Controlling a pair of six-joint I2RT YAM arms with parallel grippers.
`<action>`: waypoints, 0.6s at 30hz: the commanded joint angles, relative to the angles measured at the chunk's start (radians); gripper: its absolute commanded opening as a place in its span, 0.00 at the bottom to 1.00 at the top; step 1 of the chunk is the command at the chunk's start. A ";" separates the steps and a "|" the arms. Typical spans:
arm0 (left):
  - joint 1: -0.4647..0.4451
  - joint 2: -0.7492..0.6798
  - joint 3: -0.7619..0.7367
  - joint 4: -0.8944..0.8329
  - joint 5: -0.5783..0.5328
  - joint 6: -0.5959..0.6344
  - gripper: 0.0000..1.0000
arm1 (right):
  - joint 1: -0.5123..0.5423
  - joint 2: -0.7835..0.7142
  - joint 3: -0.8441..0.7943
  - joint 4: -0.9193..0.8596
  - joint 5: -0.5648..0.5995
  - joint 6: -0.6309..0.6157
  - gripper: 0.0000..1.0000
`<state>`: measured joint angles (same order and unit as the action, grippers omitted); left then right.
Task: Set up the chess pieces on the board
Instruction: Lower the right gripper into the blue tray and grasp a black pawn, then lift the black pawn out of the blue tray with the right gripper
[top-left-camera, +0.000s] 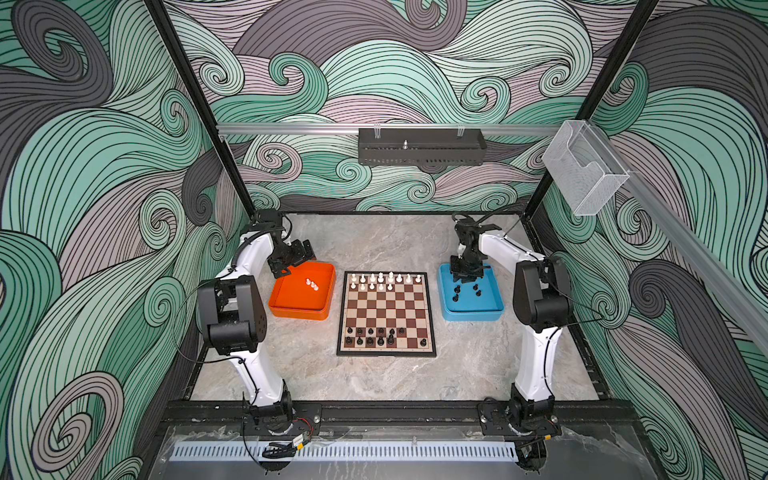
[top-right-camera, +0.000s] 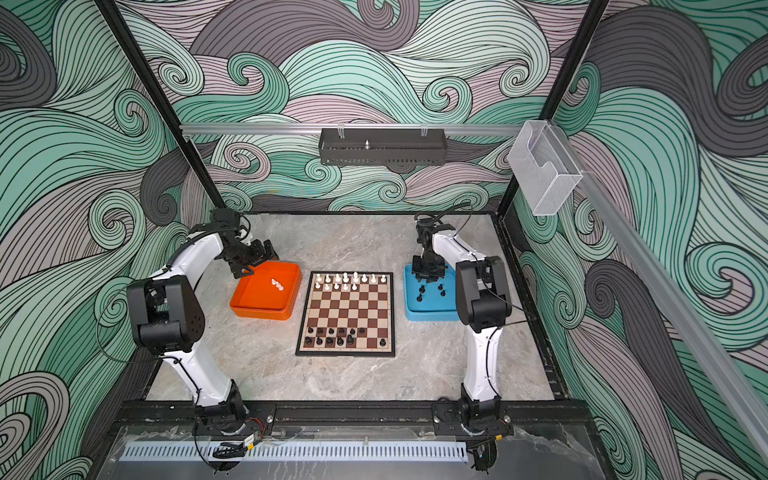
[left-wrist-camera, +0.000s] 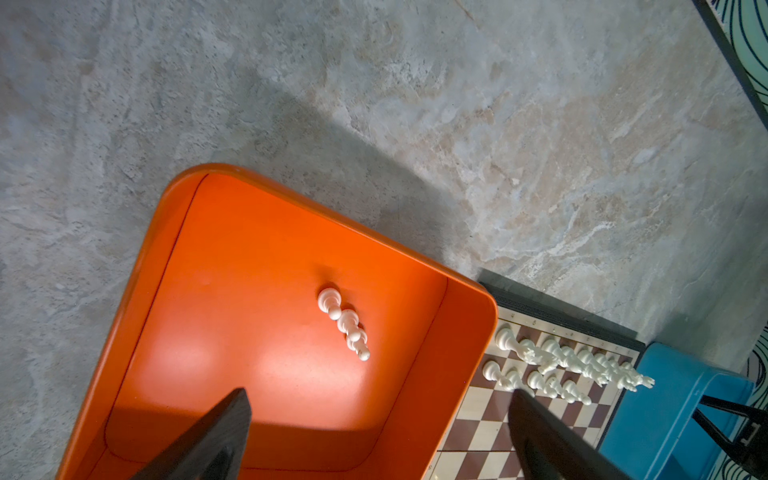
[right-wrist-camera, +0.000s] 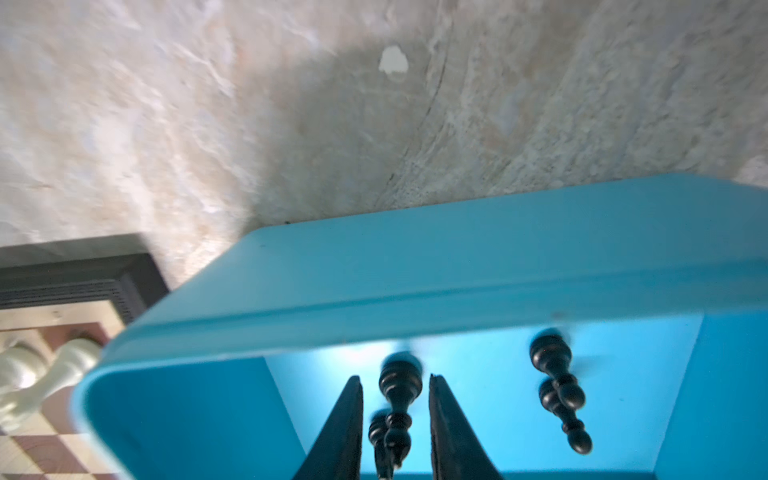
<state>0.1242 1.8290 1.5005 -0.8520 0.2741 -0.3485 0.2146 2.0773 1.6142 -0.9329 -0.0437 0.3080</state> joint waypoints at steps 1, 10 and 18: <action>0.008 0.000 -0.005 -0.005 0.013 0.008 0.98 | 0.010 -0.018 0.012 -0.046 0.018 0.005 0.29; 0.008 0.000 -0.005 -0.002 0.016 0.006 0.99 | 0.010 0.014 0.000 -0.062 0.019 0.004 0.32; 0.008 0.001 -0.006 -0.002 0.014 0.008 0.99 | 0.010 0.037 0.001 -0.066 0.013 0.002 0.32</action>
<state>0.1242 1.8290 1.5005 -0.8516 0.2752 -0.3485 0.2214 2.0880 1.6161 -0.9733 -0.0410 0.3088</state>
